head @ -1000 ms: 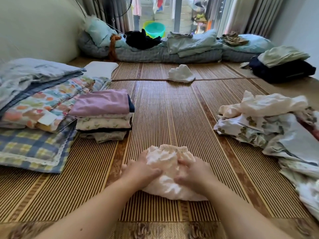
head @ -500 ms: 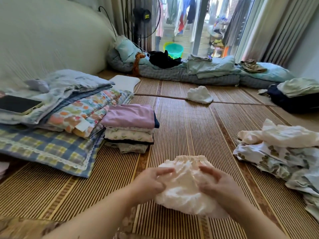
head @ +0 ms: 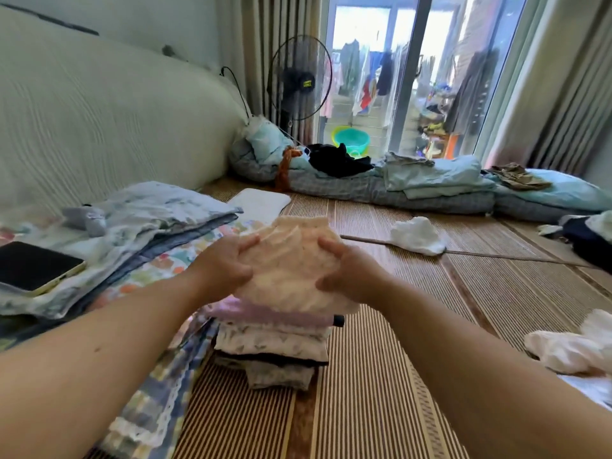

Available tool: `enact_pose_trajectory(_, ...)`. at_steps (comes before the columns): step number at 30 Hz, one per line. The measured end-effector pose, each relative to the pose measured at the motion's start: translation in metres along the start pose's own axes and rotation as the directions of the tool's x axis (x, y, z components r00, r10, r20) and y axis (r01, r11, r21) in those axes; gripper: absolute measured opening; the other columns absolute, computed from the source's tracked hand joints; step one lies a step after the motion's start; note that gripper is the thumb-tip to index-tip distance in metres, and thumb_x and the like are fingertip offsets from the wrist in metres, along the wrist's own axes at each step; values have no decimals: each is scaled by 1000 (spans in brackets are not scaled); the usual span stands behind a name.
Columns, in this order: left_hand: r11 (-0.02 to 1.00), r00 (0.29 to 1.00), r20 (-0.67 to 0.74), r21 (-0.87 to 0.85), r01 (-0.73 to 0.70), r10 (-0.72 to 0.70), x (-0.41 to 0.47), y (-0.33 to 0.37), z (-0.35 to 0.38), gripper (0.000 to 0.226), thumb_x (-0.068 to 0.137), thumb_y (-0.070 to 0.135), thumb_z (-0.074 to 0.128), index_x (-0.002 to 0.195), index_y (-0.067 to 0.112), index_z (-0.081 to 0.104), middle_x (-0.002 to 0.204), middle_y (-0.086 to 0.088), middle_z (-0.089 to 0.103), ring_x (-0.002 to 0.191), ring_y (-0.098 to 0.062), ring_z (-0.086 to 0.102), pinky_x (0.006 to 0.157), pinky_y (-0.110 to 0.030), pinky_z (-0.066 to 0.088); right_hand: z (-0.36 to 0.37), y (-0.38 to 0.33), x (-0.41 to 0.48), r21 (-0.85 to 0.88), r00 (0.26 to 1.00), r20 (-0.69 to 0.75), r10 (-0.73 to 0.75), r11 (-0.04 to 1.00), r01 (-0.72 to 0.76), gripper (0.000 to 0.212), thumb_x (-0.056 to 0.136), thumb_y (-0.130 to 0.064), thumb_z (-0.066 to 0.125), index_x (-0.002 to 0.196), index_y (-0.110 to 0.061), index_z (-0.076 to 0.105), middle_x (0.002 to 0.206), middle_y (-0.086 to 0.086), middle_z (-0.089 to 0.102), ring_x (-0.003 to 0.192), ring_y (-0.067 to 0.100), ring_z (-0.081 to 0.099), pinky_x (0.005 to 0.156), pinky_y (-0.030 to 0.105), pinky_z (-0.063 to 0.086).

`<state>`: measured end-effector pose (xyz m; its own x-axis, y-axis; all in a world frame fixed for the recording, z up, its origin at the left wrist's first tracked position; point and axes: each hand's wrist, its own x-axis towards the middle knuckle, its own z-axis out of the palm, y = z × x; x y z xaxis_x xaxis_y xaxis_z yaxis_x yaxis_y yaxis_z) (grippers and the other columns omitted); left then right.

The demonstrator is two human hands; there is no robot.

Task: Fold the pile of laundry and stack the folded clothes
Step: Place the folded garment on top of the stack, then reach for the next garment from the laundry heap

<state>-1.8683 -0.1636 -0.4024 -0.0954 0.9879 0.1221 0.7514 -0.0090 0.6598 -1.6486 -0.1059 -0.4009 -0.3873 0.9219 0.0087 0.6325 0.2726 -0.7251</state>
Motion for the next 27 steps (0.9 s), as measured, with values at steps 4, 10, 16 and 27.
enact_pose_trajectory(4,961,991,91,265,75,-102,37,-41,26,59,87,20,52,145,21,40,150,-6,38,136,-24,38,110,-29,31,32,21,53,-218,1000,6,-2,976,3,65,87,-15,63,145,-27,38,135,6,52,116,22,54,100,31,45)
enact_pose_trajectory(10,915,951,89,313,256,-297,49,-51,49,66,88,56,34,150,38,21,161,-9,-3,146,-36,12,117,-45,16,40,49,78,-311,989,121,86,949,-45,93,70,-71,65,148,-42,24,154,12,22,138,34,31,113,44,32)
enact_pose_trajectory(16,910,995,27,407,75,-94,16,-13,61,81,80,74,41,148,48,6,159,1,-21,145,-26,-23,114,-55,-5,21,44,25,-451,1000,-10,-10,893,5,103,62,-84,56,148,-48,13,162,0,-3,148,28,7,116,55,18)
enact_pose_trajectory(27,857,913,210,322,-402,349,-135,156,161,79,85,63,47,149,44,6,161,8,-3,148,-15,-3,118,-51,2,-71,92,-237,-577,981,-195,-1,809,-114,95,75,-72,57,150,-44,5,161,-5,-4,148,18,-3,119,53,3)
